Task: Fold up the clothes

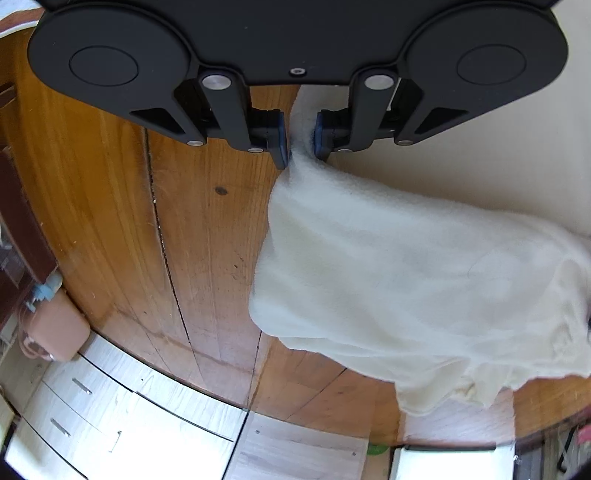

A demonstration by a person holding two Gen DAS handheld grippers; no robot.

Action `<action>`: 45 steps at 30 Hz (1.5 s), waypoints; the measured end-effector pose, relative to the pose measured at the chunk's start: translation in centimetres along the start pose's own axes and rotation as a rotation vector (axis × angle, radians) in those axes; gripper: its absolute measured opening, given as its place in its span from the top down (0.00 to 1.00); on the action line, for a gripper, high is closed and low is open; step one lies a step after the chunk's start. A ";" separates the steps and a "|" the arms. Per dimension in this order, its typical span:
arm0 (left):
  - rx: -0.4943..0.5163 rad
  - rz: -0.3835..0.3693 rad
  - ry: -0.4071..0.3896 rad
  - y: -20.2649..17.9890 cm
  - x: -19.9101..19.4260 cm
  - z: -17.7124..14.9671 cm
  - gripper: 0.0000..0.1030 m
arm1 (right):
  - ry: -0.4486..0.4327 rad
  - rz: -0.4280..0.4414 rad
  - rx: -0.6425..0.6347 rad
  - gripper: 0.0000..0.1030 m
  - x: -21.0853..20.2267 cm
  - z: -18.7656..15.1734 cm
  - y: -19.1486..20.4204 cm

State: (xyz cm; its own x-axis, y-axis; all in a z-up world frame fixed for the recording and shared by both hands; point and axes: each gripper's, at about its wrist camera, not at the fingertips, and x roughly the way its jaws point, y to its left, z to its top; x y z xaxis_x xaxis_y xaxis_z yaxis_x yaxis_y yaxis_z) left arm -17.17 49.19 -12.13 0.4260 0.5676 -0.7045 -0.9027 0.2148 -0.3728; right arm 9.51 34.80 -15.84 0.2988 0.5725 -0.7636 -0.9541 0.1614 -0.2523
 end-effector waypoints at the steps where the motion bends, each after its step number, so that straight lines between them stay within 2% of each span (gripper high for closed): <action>1: -0.008 0.012 -0.003 -0.1 0.4 0.1 0.24 | 0.000 -0.002 -0.007 0.86 -0.1 -0.1 0.1; 3: -0.007 0.023 -0.011 -0.2 1.4 0.4 0.24 | 0.005 0.001 -0.011 0.86 0.0 -0.3 0.1; 4: 0.000 0.022 -0.016 -0.2 2.1 0.6 0.33 | 0.010 0.000 -0.015 0.86 0.0 -0.4 0.1; 5: 0.008 0.018 -0.022 -0.2 2.6 0.9 0.74 | 0.012 -0.004 -0.018 0.86 0.1 -0.5 0.1; 6: 0.024 -0.008 -0.035 -0.5 2.3 1.5 0.82 | 0.012 -0.009 -0.018 0.86 0.1 -0.5 0.1; 7: 0.041 -0.034 -0.058 -0.8 1.7 2.0 0.82 | 0.012 -0.013 -0.016 0.86 0.1 -0.5 0.2; 8: 0.061 -0.059 -0.138 -1.1 0.0 2.3 0.82 | 0.011 -0.015 -0.013 0.86 0.2 -0.5 0.2; 10: 0.117 -0.060 -0.291 -1.6 -3.7 2.5 0.81 | 0.006 -0.021 -0.007 0.86 0.2 -0.6 0.3; 12: 0.131 -0.016 -0.296 -1.0 -4.8 2.0 0.77 | -0.002 -0.024 0.025 0.86 0.3 -0.9 0.2; 13: 0.136 0.009 -0.285 -0.6 -5.2 1.8 0.75 | -0.007 -0.025 0.044 0.86 0.3 -1.1 0.1; 14: 0.132 0.049 -0.194 0.3 -4.1 1.4 0.67 | -0.012 -0.027 0.063 0.85 0.3 -1.2 0.0; 16: 0.091 0.159 0.041 2.6 -0.8 0.2 0.63 | -0.014 -0.034 0.101 0.79 0.2 -1.4 0.0; 17: 0.059 0.146 0.050 3.8 -0.6 -0.3 0.58 | -0.008 -0.035 0.115 0.78 0.0 -1.4 0.0; 19: 0.020 0.133 0.065 4.9 -0.5 -0.4 0.58 | 0.002 -0.025 0.137 0.77 -1.0 -1.3 0.2; 21: 0.021 0.139 0.084 4.8 -0.6 0.3 0.57 | -0.028 -0.001 0.150 0.77 -2.9 -1.3 0.6; 25: 0.115 0.187 0.071 3.6 -0.3 -0.2 0.53 | -0.231 -0.128 0.083 0.75 -7.0 -0.4 1.7; 26: 0.129 0.190 0.072 3.4 -0.2 -0.5 0.53 | -0.241 -0.089 0.100 0.74 -7.2 0.3 1.6; 28: 0.141 0.194 0.071 3.0 0.1 -0.5 0.53 | -0.225 0.050 0.163 0.74 -6.8 1.9 1.2; 32: 0.148 0.179 0.083 3.0 -0.1 -0.3 0.53 | -0.133 0.271 0.276 0.74 -4.1 3.9 1.6; 35: 0.121 0.159 0.083 3.6 0.0 -0.2 0.53 | -0.067 0.327 0.356 0.72 -1.7 3.9 2.2; 38: 0.128 0.163 0.081 3.4 0.1 -0.3 0.53 | -0.042 0.321 0.376 0.69 -0.6 3.4 3.1; 40: 0.139 0.172 0.078 3.2 0.2 -0.4 0.53 | -0.044 0.353 0.392 0.69 -0.4 3.3 3.2; 43: 0.148 0.180 0.072 2.9 0.3 -0.5 0.53 | -0.037 0.360 0.347 0.69 -0.3 3.5 4.0; 44: 0.148 0.182 0.070 2.9 0.3 -0.6 0.53 | -0.034 0.353 0.316 0.73 -0.2 3.7 4.4; 45: 0.146 0.183 0.068 2.9 0.3 -0.6 0.53 | -0.034 0.337 0.264 0.95 -0.2 3.8 4.9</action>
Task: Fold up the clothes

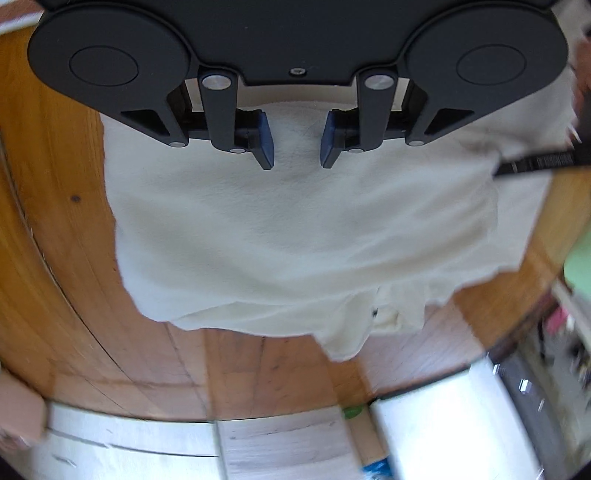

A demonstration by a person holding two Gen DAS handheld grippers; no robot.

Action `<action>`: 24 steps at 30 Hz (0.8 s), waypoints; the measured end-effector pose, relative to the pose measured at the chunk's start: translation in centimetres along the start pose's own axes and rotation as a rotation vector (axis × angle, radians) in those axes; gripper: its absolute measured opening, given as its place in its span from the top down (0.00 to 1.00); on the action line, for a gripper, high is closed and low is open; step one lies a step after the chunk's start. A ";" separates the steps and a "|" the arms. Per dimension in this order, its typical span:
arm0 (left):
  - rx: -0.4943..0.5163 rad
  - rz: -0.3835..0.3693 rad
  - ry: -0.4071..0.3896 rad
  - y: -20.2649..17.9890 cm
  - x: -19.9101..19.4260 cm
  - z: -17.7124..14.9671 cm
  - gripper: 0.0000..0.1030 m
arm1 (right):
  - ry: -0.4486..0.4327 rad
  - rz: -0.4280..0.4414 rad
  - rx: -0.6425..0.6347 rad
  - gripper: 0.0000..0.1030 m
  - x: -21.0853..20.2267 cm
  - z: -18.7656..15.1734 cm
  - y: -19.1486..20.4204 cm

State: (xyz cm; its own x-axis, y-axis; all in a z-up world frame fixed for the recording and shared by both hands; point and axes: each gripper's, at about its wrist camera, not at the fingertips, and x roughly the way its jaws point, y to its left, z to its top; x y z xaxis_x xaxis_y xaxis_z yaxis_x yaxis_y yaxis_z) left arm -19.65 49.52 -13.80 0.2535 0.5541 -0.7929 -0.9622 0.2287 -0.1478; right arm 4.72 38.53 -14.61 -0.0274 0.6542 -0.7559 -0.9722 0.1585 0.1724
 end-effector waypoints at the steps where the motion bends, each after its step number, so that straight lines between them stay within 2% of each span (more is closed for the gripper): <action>1: -0.018 -0.003 -0.003 0.2 -0.1 0.0 0.53 | 0.002 -0.018 -0.059 1.00 0.0 0.1 0.5; 4: -0.025 -0.004 -0.004 0.3 -0.2 -0.1 0.53 | -0.048 -0.065 -0.178 1.00 -1.7 0.0 0.6; 6: -0.030 -0.004 -0.004 0.3 -0.2 -0.1 0.53 | -0.074 -0.112 -0.197 1.00 -2.9 0.0 -0.1; 11: -0.028 0.001 -0.007 0.3 -0.3 -0.2 0.53 | -0.093 -0.266 -0.093 1.00 -5.1 0.1 -5.7; 15: -0.018 0.007 -0.004 0.1 -0.3 -0.2 0.53 | -0.086 -0.465 0.034 1.00 -6.9 0.0 -12.1; 16: -0.017 0.007 0.000 0.1 -0.3 -0.1 0.53 | -0.057 -0.532 0.070 0.97 -7.1 -0.1 -13.7; 17: -0.016 0.007 0.003 0.1 -0.3 0.0 0.52 | -0.012 -0.596 0.100 0.87 -7.1 -0.3 -15.3; 18: -0.015 0.008 0.010 0.1 -0.3 0.0 0.50 | 0.034 -0.651 0.126 0.61 -7.2 -0.4 -16.6; 20: -0.004 0.016 0.026 0.1 -0.5 0.2 0.45 | 0.047 -0.693 0.172 0.35 -8.1 -0.9 -17.6; 21: 0.013 0.037 0.026 0.1 -0.8 0.4 0.42 | 0.031 -0.689 0.193 0.35 -8.7 -1.1 -17.6; 22: 0.033 0.063 0.023 0.0 -1.0 0.5 0.35 | 0.007 -0.667 0.213 0.35 -9.4 -1.4 -17.3; 24: 0.098 0.167 -0.017 0.2 -1.9 0.9 0.33 | -0.035 -0.617 0.250 0.35 -10.5 -1.8 -16.6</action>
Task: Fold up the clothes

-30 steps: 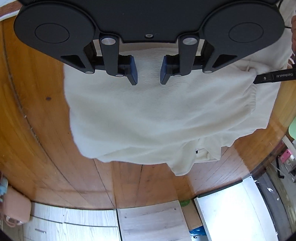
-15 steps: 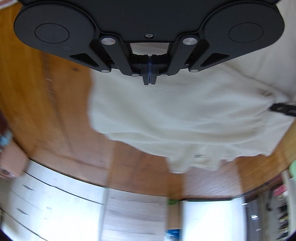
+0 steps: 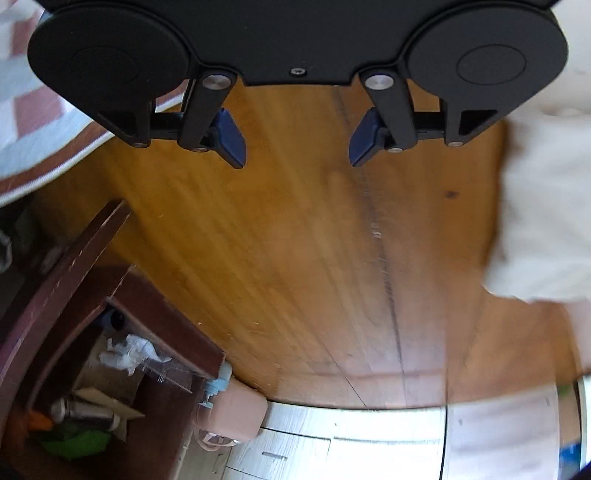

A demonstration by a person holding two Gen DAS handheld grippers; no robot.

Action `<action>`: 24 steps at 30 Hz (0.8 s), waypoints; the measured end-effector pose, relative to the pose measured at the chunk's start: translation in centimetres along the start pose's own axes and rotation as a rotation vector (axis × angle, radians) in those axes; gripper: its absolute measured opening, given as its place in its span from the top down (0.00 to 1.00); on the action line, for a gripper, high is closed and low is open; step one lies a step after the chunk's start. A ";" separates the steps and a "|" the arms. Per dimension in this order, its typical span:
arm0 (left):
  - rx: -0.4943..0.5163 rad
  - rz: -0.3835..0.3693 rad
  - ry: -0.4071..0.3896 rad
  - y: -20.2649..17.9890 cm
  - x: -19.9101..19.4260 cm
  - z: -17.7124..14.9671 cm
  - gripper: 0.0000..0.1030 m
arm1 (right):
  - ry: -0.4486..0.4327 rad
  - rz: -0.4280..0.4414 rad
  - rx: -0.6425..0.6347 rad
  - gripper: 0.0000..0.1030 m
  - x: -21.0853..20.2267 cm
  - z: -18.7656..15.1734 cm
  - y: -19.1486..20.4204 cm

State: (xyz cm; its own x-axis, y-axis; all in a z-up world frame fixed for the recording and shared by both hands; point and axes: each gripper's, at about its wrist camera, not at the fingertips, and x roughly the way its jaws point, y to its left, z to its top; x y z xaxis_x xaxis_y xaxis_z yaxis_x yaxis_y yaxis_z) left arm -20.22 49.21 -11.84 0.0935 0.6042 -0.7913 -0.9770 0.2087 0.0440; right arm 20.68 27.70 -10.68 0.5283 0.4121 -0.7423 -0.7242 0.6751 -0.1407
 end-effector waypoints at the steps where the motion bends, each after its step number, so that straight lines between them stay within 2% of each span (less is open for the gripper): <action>1: 0.012 0.044 -0.030 0.7 -0.4 0.3 0.33 | -0.002 0.037 0.007 0.35 -0.5 -0.2 0.4; 2: -0.001 0.070 -0.056 1.9 -0.9 0.7 0.33 | -0.004 0.074 0.002 0.35 -0.9 -0.3 1.0; 4: -0.077 0.075 -0.078 4.9 -2.2 1.5 0.33 | -0.018 0.130 -0.031 0.35 -2.0 -0.6 2.6; 8: -0.147 0.017 -0.033 9.3 -4.7 2.1 0.33 | -0.040 0.251 -0.092 0.31 -4.9 -2.3 5.7; 11: -0.060 0.001 0.011 10.3 -6.5 0.7 0.33 | 0.010 0.323 -0.165 0.31 -6.7 -4.6 7.4; 13: -0.016 -0.056 0.065 11.2 -7.3 -1.1 0.32 | 0.040 0.353 -0.194 0.31 -7.7 -6.3 7.8; 15: -0.015 -0.124 0.133 12.6 -7.7 -3.2 0.32 | 0.089 0.378 -0.201 0.31 -8.3 -7.5 8.1; 20: 0.023 -0.069 0.271 15.3 -7.8 -8.0 0.30 | 0.165 0.430 -0.176 0.31 -10.2 -9.8 7.1; 22: 0.013 -0.090 0.323 16.5 -7.7 -9.5 0.30 | 0.179 0.421 -0.107 0.31 -10.7 -11.0 5.8; 24: -0.003 -0.149 0.362 17.2 -7.7 -10.7 0.30 | 0.203 0.413 -0.019 0.31 -11.0 -12.5 4.2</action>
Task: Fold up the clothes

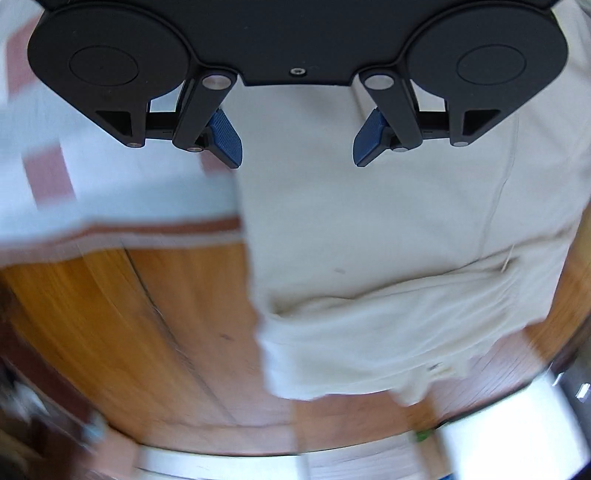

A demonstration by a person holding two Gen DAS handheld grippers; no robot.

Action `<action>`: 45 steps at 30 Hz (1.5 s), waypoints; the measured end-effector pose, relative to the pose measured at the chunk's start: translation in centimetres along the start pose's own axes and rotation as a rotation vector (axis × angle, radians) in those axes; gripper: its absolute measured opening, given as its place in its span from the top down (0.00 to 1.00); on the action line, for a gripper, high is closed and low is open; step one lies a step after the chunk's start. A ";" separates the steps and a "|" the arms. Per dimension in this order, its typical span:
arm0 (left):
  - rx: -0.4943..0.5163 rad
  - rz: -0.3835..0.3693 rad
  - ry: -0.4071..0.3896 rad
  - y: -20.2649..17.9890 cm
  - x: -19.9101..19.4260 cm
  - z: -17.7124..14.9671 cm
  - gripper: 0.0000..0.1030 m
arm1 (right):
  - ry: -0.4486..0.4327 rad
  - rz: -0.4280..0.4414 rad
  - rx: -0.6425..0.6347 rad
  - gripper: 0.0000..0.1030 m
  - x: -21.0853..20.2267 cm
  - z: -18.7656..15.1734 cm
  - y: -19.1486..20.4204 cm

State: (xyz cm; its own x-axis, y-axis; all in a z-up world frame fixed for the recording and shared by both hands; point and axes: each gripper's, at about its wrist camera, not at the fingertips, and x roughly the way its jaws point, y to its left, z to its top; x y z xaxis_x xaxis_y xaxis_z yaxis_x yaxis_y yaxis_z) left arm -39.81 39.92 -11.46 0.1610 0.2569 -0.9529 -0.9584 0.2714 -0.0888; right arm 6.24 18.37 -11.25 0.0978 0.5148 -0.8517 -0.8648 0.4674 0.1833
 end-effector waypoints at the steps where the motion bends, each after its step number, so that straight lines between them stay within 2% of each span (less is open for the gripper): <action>1: -0.001 -0.035 0.016 0.2 0.1 -0.5 0.30 | 0.023 0.020 0.048 0.31 -0.1 -1.0 -0.6; 4: -0.004 -0.135 0.063 0.8 0.4 -2.0 0.30 | 0.077 0.071 0.151 0.31 -0.7 -3.1 -2.7; 10: 0.002 -0.180 0.079 1.1 0.6 -2.2 0.25 | 0.158 0.129 0.299 0.31 -3.2 -7.6 -6.4; 11: 0.028 -0.182 0.077 0.7 0.6 -2.3 0.22 | 0.177 0.141 0.327 0.31 -3.6 -8.5 -7.0; 13: 0.085 -0.182 0.073 -0.2 0.6 -2.5 0.22 | 0.214 0.163 0.369 0.31 -4.3 -10.2 -8.0; 14: 0.149 -0.156 0.068 -1.1 0.6 -2.6 0.22 | 0.229 0.169 0.364 0.31 -4.4 -11.2 -7.9; 16: 0.262 -0.118 0.062 -3.1 0.8 -3.3 0.22 | 0.247 0.177 0.312 0.29 -4.4 -12.8 -6.9; 17: 0.295 -0.131 0.058 -3.7 0.7 -3.5 0.23 | 0.231 0.180 0.262 0.30 -4.7 -13.3 -6.0; 18: 0.326 -0.143 0.052 -4.3 0.6 -3.7 0.26 | 0.218 0.186 0.218 0.38 -4.7 -13.6 -5.2; 19: 0.348 -0.149 0.035 -4.7 0.3 -3.9 0.46 | 0.210 0.196 0.185 0.49 -4.7 -13.7 -4.5; 20: 0.362 -0.161 0.017 -5.1 -0.2 -4.0 0.72 | 0.196 0.207 0.161 0.81 -4.6 -13.7 -3.9; 21: 0.376 -0.172 -0.001 -5.5 -0.6 -4.1 0.84 | 0.175 0.220 0.151 0.81 -4.5 -13.5 -3.3; 22: 0.388 -0.180 -0.020 -5.8 -1.1 -4.2 0.89 | 0.142 0.223 0.131 0.81 -4.5 -13.1 -2.5; 24: 0.384 -0.170 -0.079 -6.2 -1.9 -3.6 0.90 | 0.048 0.213 0.071 0.82 -5.2 -11.7 -0.7; 28: 0.309 -0.279 -0.172 -7.2 -3.1 -0.3 0.91 | -0.134 0.275 0.015 0.82 -7.0 -6.7 2.2; 31: 0.288 -0.312 -0.249 -9.2 -3.8 2.1 0.90 | -0.264 0.336 -0.006 0.82 -7.8 -2.2 3.7; 32: 0.263 -0.319 -0.242 -9.8 -3.4 2.7 0.88 | -0.285 0.335 -0.014 0.82 -7.5 -1.0 4.2; 33: 0.237 -0.326 -0.232 -10.4 -2.9 3.1 0.88 | -0.287 0.328 -0.011 0.82 -6.8 -0.2 4.5; 34: 0.209 -0.338 -0.207 -10.6 -2.1 3.1 0.83 | -0.276 0.315 0.000 0.82 -5.9 0.3 4.7; 35: 0.183 -0.352 -0.182 -10.8 -1.4 3.0 0.71 | -0.259 0.294 0.009 0.82 -4.9 0.6 4.9; 36: 0.168 -0.374 -0.151 -10.7 -0.8 2.4 0.63 | -0.238 0.260 0.011 0.82 -3.9 0.5 5.1; 37: 0.154 -0.394 -0.119 -10.5 -0.2 1.8 0.52 | -0.225 0.219 0.006 0.82 -3.0 0.2 5.4; 38: 0.150 -0.406 -0.080 -10.2 0.3 1.0 0.46 | -0.220 0.176 -0.001 0.82 -2.1 -0.1 5.6; 40: 0.130 -0.394 0.017 -9.6 1.3 -0.3 0.44 | -0.203 0.125 0.024 0.82 -0.6 -1.0 5.0; 42: 0.096 -0.408 0.080 -8.7 1.7 -1.4 0.42 | -0.175 0.105 0.065 0.82 -0.1 -1.3 3.4; 45: 0.069 -0.437 0.088 -8.1 1.5 -2.0 0.40 | -0.184 0.075 0.058 0.82 -0.3 -1.2 2.5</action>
State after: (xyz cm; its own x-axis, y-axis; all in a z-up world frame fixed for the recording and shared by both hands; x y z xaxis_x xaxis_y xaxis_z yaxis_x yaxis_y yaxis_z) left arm -32.28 36.20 -12.74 0.5239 0.0252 -0.8514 -0.7862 0.3988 -0.4720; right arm 3.47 18.57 -11.12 0.1275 0.6697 -0.7316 -0.8437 0.4610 0.2750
